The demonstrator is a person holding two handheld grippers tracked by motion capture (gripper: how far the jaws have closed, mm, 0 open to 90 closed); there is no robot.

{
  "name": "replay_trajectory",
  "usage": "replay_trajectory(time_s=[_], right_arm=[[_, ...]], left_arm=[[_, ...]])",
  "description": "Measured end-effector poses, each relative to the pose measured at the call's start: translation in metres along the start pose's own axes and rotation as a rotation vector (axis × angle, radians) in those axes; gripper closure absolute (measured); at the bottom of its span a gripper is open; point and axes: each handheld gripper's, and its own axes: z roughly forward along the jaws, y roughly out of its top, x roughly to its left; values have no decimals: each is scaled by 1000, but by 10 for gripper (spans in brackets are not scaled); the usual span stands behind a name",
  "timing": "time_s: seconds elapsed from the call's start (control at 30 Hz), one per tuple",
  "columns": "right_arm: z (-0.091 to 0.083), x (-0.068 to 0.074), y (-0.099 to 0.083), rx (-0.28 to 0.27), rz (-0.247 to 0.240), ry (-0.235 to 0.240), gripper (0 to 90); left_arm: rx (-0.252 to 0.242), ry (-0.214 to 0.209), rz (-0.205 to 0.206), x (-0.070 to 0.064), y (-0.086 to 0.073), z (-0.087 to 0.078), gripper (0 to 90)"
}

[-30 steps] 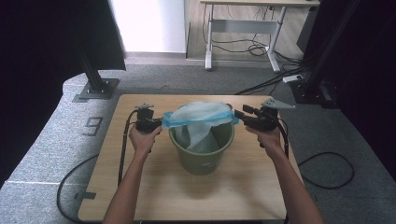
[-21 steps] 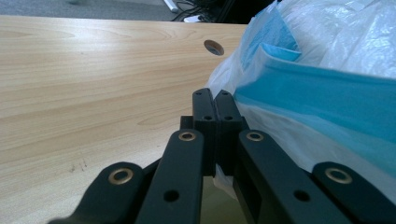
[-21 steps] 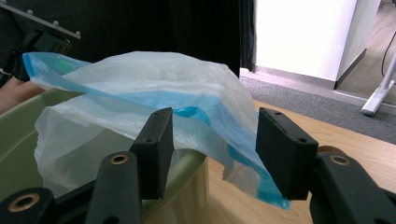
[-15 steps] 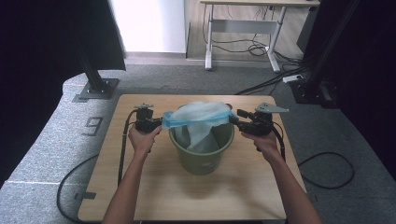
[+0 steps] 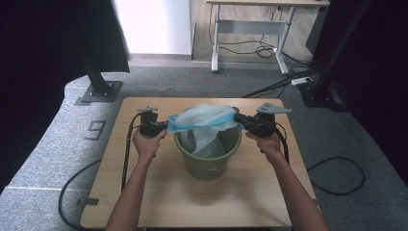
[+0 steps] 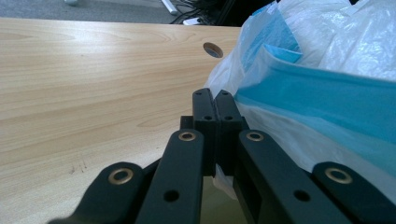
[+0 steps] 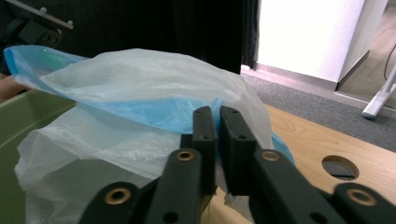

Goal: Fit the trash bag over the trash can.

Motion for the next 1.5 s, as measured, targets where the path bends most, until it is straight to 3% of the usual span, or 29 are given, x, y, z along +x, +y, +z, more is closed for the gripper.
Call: replay_trajectory(time_s=[0.37, 0.7, 1.0, 1.5], right_arm=[[-6, 3, 0, -3, -3, -2, 887], [-39, 25, -12, -34, -31, 53, 888], [-67, 52, -35, -53, -51, 139, 888], [-79, 80, -68, -68, -55, 220, 888]], left_arm=[[-3, 8, 0, 0, 0, -1, 896], [0, 4, 3, -2, 0, -1, 897], [-2, 4, 15, -5, 0, -5, 897], [-11, -5, 10, -3, -10, -12, 896]])
